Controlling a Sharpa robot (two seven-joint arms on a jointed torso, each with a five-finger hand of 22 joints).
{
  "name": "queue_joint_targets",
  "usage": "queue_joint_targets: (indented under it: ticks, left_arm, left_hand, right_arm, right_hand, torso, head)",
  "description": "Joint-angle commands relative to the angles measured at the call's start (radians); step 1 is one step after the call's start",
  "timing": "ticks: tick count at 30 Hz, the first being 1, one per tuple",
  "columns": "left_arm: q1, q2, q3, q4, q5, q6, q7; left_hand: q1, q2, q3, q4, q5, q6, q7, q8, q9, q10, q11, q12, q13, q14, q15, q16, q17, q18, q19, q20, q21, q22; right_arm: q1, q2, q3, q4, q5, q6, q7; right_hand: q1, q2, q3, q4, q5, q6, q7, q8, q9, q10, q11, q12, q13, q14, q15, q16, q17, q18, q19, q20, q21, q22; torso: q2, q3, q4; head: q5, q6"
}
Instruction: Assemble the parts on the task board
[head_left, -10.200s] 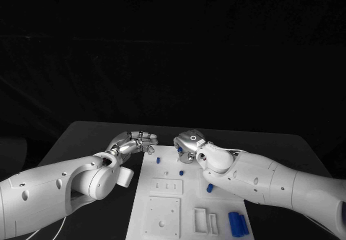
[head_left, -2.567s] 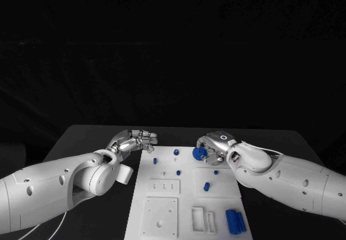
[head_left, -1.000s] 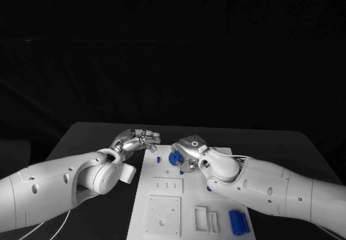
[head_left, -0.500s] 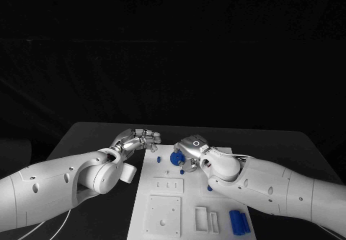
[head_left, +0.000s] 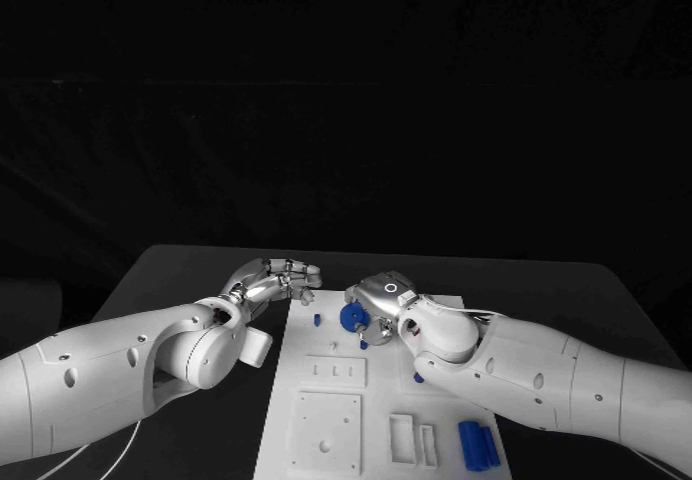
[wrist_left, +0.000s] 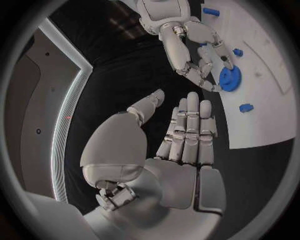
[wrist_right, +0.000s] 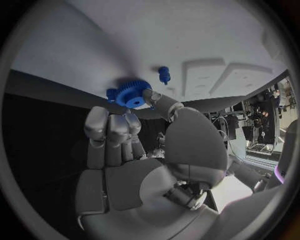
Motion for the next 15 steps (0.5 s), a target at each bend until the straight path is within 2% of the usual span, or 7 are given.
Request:
queue_joint_targets:
  ticks: [1,2,3,4,6,9,15]
  left_arm:
    - [0.003,0.001,0.001,0.002,-0.003,0.004,0.006]
    - [0.003,0.002,0.001,0.001,-0.003,0.006,0.004]
    - [0.003,0.002,0.001,0.000,-0.005,0.011,0.001]
    - [0.003,0.002,0.001,0.000,-0.008,0.012,-0.002]
    - [0.003,0.003,0.001,-0.001,-0.009,0.018,-0.007]
    - [0.003,0.003,0.001,-0.003,-0.010,0.019,-0.009]
    - [0.003,0.005,0.001,-0.006,-0.010,0.019,-0.009]
  left_hand:
    - [-0.007,0.001,0.003,0.001,-0.002,0.000,0.005,-0.001,-0.001,-0.004,0.004,-0.002,-0.001,-0.003,-0.002,0.002,0.002,0.010,-0.002,-0.005,0.004,0.010]
    - [-0.007,0.001,0.003,0.001,-0.002,0.000,0.005,-0.001,-0.001,-0.004,0.004,-0.002,-0.001,-0.003,-0.002,0.002,0.002,0.010,-0.002,-0.005,0.004,0.010]
    - [-0.007,0.001,0.003,0.001,-0.002,0.000,0.005,-0.001,-0.001,-0.005,0.004,-0.002,-0.001,-0.003,-0.002,0.002,0.002,0.010,-0.002,-0.005,0.004,0.010]
    - [-0.006,0.001,0.003,0.000,-0.002,0.000,0.005,-0.001,-0.002,-0.005,0.004,-0.002,-0.001,-0.003,-0.002,0.002,0.002,0.010,-0.002,-0.005,0.004,0.010]
    - [-0.002,0.000,0.005,-0.003,-0.001,-0.001,0.006,-0.002,-0.002,-0.006,0.004,-0.004,-0.002,-0.004,-0.002,0.001,0.002,0.010,-0.003,-0.005,0.004,0.010]
    - [-0.001,0.000,0.005,-0.004,-0.001,-0.002,0.006,-0.002,-0.002,-0.007,0.005,-0.005,-0.002,-0.004,-0.002,0.001,0.002,0.010,-0.003,-0.005,0.004,0.010]
    - [-0.001,0.001,0.006,-0.004,0.000,-0.002,0.007,-0.002,-0.002,-0.011,0.007,-0.008,-0.003,-0.005,-0.001,0.000,0.002,0.010,-0.004,-0.004,0.004,0.010]
  right_arm:
    - [-0.001,0.000,-0.001,-0.003,0.034,0.044,0.002]
    - [-0.001,-0.001,-0.001,-0.004,0.051,0.055,0.001]
    - [-0.001,-0.002,-0.001,-0.006,0.083,0.067,0.003]
    - [-0.001,-0.003,-0.001,-0.007,0.118,0.076,0.005]
    - [-0.001,-0.007,-0.001,-0.004,0.164,0.085,0.010]
    - [-0.001,-0.009,-0.001,0.000,0.175,0.089,0.013]
    - [-0.001,-0.017,-0.001,0.000,0.177,0.080,0.015]
  right_hand:
    - [0.000,-0.005,-0.005,0.000,0.050,-0.008,-0.007,0.002,0.003,0.002,-0.009,-0.001,-0.001,0.001,-0.005,-0.007,0.002,0.101,-0.003,-0.005,0.001,0.014]
    - [0.008,-0.003,0.002,-0.003,0.106,-0.009,-0.008,0.004,0.005,0.002,-0.010,0.000,-0.001,0.001,-0.005,-0.008,0.003,0.101,-0.004,-0.005,0.001,0.014]
    - [0.014,0.008,0.024,-0.005,0.247,-0.013,-0.016,0.007,0.008,0.000,-0.011,0.000,-0.001,-0.001,0.005,-0.008,0.005,0.101,-0.006,-0.007,0.000,0.014]
    - [0.016,0.028,0.036,-0.021,0.439,-0.022,-0.013,0.009,0.013,0.000,-0.012,0.002,0.000,-0.001,-0.003,-0.006,0.009,0.101,-0.004,-0.008,0.005,0.016]
    - [0.015,0.073,0.039,-0.051,0.503,-0.031,-0.023,0.012,0.016,0.000,-0.024,0.004,0.000,0.000,-0.020,-0.009,0.010,0.101,-0.005,-0.007,0.007,0.016]
    - [-0.007,0.119,0.059,-0.068,0.567,-0.031,-0.021,0.018,0.020,0.002,-0.024,0.007,0.003,0.000,-0.019,-0.009,0.013,0.101,-0.008,-0.004,0.009,0.017]
    - [-0.051,0.145,0.097,-0.096,0.578,-0.023,-0.021,0.033,0.027,0.006,-0.024,0.014,0.006,0.002,-0.019,-0.010,0.019,0.101,-0.006,-0.003,0.014,0.016]
  torso:
    - [0.000,-0.0003,0.0003]
    - [0.000,-0.0004,0.0002]
    - [0.000,-0.0005,0.0001]
    - [0.000,-0.0005,0.0005]
    - [0.000,-0.0006,0.0008]
    - [0.000,-0.0006,0.0007]
    - [0.000,-0.0003,-0.0001]
  head:
    - [0.000,0.000]
    - [0.000,0.000]
    - [0.000,-0.001]
    - [0.000,-0.002]
    - [0.000,-0.002]
    - [0.001,-0.004]
    - [0.001,-0.005]
